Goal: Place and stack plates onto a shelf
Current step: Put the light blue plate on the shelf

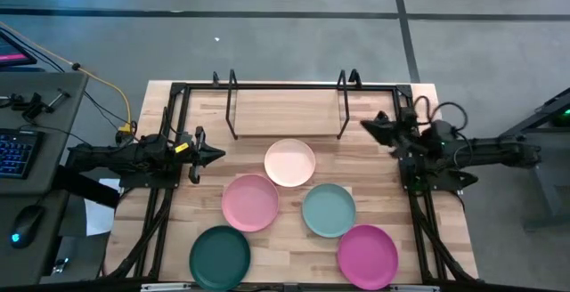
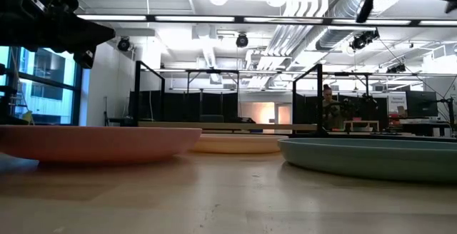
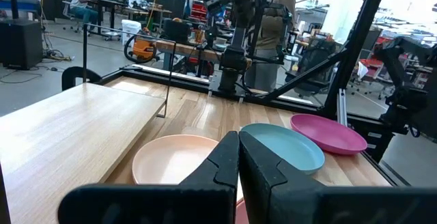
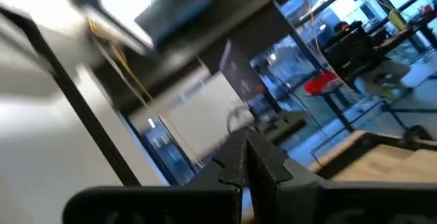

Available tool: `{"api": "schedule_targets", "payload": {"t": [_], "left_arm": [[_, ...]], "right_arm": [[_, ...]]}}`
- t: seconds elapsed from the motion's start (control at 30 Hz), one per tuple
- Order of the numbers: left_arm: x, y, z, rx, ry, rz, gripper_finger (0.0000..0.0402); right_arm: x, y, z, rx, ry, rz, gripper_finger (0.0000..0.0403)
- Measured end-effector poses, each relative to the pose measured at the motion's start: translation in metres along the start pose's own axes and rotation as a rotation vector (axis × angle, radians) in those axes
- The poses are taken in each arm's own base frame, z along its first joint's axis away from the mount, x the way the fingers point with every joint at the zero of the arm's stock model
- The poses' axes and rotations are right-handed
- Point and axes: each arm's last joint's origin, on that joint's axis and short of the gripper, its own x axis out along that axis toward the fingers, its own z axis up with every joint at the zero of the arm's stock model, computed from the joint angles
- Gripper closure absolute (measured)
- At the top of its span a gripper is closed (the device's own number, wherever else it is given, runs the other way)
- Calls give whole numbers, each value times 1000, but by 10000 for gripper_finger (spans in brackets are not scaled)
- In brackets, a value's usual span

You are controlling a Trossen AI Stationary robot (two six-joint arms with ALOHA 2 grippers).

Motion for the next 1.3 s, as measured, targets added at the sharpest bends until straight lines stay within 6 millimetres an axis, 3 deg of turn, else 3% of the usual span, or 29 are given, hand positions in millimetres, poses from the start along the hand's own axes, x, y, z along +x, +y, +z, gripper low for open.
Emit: {"api": "schedule_targets", "payload": {"t": [0.1,0.33,0.5,0.6,0.77,0.97,1.13,1.3], "left_arm": [[0,0,0,0,-1,5,401],[0,0,1,-70,-8,5,402],[0,-1,8,-305,-82,-3,402],[-1,-1,13,-388,-142,-2,402],[-2,-2,20,-486,-213,-26,402],[-3,-1,22,-648,-248,-19,402],[-3,0,22,-657,-254,-9,402],[-3,0,22,-657,-253,-8,402]], "right_arm": [[15,6,5,-96,40,-16,403],[32,13,12,-114,197,-107,403],[40,16,14,31,288,-192,393],[45,20,7,91,478,-263,361],[46,32,-21,117,912,-360,281],[22,28,-75,114,1330,-592,203],[1,10,-114,191,1386,-757,178],[-12,-9,-138,272,1354,-910,176]]}}
